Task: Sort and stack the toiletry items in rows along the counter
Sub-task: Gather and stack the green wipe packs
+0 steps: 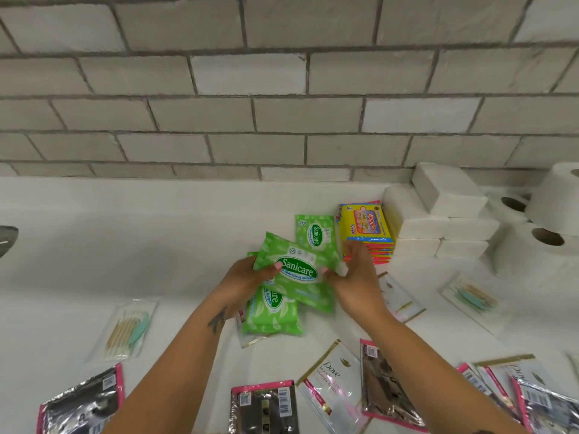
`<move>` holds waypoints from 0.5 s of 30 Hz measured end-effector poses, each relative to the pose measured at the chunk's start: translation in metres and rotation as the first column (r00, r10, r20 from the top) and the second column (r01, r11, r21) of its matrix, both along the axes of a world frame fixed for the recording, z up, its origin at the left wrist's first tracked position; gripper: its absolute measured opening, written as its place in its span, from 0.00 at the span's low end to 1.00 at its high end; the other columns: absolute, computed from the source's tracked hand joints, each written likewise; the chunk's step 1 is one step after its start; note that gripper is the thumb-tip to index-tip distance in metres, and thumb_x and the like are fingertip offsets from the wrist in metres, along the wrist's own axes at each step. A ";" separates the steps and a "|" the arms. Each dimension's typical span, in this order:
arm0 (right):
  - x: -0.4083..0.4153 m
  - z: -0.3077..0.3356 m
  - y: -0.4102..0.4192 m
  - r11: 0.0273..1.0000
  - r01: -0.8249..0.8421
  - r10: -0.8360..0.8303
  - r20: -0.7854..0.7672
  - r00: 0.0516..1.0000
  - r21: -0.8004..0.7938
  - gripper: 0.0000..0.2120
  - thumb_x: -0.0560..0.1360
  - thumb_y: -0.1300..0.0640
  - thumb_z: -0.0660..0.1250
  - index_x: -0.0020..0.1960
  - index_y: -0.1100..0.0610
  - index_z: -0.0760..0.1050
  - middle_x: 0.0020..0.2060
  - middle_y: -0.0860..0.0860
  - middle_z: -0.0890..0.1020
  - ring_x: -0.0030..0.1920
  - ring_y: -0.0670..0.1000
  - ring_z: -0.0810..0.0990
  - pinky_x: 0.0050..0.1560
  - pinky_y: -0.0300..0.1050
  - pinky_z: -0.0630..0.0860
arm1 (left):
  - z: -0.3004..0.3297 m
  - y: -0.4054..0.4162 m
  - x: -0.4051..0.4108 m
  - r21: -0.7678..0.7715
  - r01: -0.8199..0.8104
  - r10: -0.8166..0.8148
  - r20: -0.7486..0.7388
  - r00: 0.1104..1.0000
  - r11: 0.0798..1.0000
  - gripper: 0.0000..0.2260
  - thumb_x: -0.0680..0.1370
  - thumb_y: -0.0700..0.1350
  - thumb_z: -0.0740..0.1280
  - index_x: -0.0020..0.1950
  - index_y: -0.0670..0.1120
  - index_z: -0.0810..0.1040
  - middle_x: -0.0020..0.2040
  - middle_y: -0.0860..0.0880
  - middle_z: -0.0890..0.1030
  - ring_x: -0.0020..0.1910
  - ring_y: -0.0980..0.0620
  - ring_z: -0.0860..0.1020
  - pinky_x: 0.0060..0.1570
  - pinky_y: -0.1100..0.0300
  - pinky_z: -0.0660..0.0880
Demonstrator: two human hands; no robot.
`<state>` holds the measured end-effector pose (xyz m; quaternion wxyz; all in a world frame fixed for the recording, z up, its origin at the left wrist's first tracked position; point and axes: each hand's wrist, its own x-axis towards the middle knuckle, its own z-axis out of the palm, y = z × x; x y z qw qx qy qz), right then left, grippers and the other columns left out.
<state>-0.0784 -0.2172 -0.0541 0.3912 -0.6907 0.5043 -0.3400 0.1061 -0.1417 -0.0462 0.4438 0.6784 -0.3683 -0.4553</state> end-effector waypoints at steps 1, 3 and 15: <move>0.001 0.003 -0.006 0.994 -0.068 0.062 -0.075 0.995 -0.087 0.28 0.71 0.58 0.71 0.68 0.55 0.65 0.62 0.52 0.73 0.61 0.52 0.71 0.60 0.48 0.70 | 0.003 -0.002 0.000 0.010 0.034 -0.035 0.019 0.999 0.999 0.09 0.76 0.50 0.68 0.53 0.49 0.80 0.51 0.48 0.85 0.49 0.49 0.83 0.55 0.49 0.78; 0.005 0.009 -0.015 0.974 -0.222 0.213 -0.158 0.964 -0.043 0.27 0.74 0.57 0.69 0.70 0.51 0.63 0.62 0.51 0.74 0.63 0.52 0.72 0.60 0.46 0.70 | 0.007 -0.007 0.001 0.028 0.104 -0.105 0.058 0.993 0.994 0.08 0.74 0.51 0.69 0.51 0.51 0.81 0.51 0.49 0.84 0.50 0.50 0.83 0.57 0.49 0.77; 0.004 -0.001 -0.042 0.927 -0.287 0.292 0.014 0.956 0.241 0.19 0.73 0.66 0.68 0.58 0.50 0.69 0.38 0.53 0.71 0.37 0.48 0.71 0.35 0.39 0.68 | -0.012 -0.026 0.015 0.097 0.145 -0.168 0.296 0.940 0.985 0.33 0.61 0.78 0.59 0.49 0.55 0.81 0.47 0.55 0.84 0.48 0.52 0.83 0.56 0.47 0.77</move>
